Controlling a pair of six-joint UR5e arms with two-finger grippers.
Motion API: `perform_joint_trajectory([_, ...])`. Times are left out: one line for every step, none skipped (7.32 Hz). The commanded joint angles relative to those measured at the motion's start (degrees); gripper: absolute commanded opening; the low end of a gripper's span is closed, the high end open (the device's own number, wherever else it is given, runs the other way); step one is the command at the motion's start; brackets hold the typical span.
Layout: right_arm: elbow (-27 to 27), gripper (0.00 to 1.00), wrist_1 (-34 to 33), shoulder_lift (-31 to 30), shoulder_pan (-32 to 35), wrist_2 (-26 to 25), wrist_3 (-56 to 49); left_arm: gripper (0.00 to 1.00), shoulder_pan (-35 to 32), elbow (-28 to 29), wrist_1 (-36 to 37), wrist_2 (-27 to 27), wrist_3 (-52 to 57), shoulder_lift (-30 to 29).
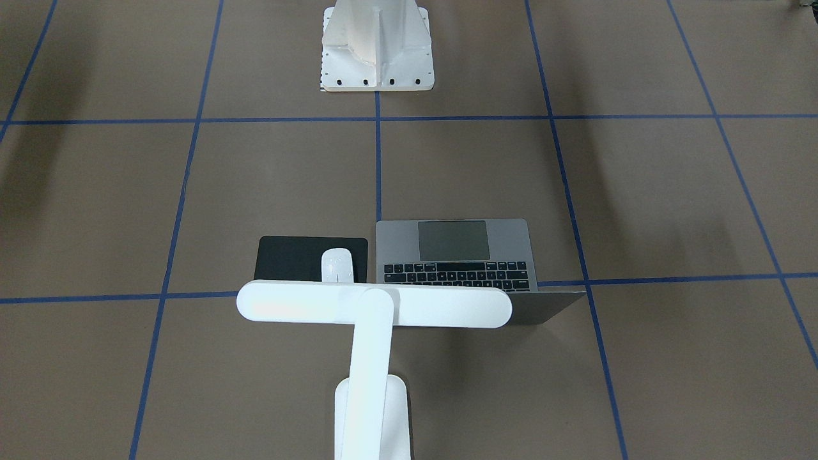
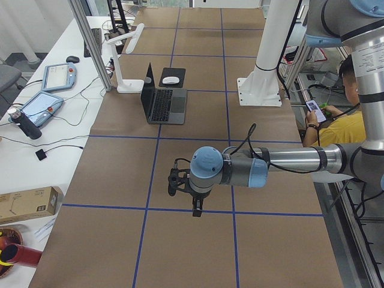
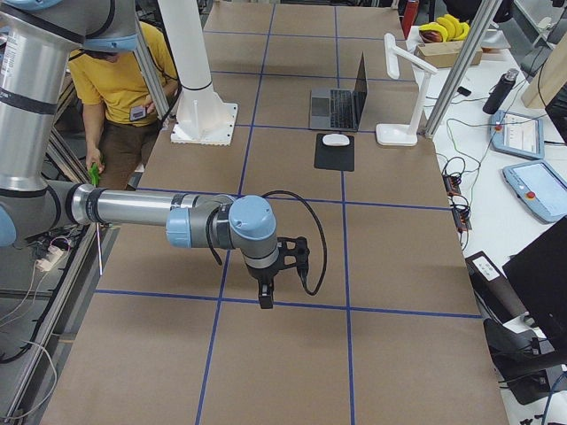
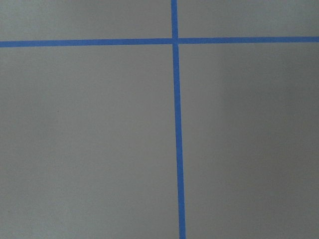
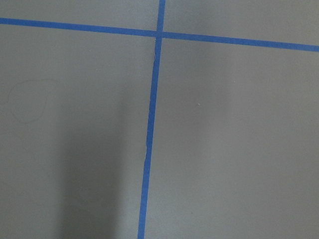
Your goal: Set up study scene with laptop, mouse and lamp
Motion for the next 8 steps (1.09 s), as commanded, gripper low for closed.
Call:
perform_joint_trajectory([-0.45,1.0,-0.07,-0.16,0.04,0.21,-0.1,1.0,0.06,0.32,0.01,0.08,-0.01,0.0])
perform_joint_trajectory([-0.54,1.0,-0.07,-0.07,0.04,0.3,-0.01,1.0,0.06,0.23,0.01,0.17,-0.01,0.0])
perform_joint_trajectory([-0.63,1.0,-0.07,-0.07,-0.05,1.26,-0.01,1.0,0.06,0.14,0.01,0.26,-0.01,0.0])
perform_joint_trajectory([-0.63,1.0,-0.07,-0.07,-0.05,2.31,-0.1,1.0,0.06,0.06,0.01,0.26,-0.01,0.08])
perform_joint_trajectory([-0.63,1.0,0.02,-0.07,-0.05,2.32,-0.18,1.0,-0.03,0.14,0.01,0.26,-0.01,0.17])
perform_joint_trajectory([-0.63,1.0,0.02,0.01,-0.05,2.32,-0.19,1.0,-0.03,-0.03,0.01,0.26,-0.01,0.17])
perform_joint_trajectory([-0.55,1.0,0.02,0.1,-0.05,2.32,-0.19,1.0,-0.03,-0.03,0.01,0.26,-0.01,0.17])
perform_joint_trajectory([-0.54,1.0,0.02,0.19,-0.05,2.41,-0.19,1.0,-0.03,-0.12,0.01,0.26,-0.01,0.17])
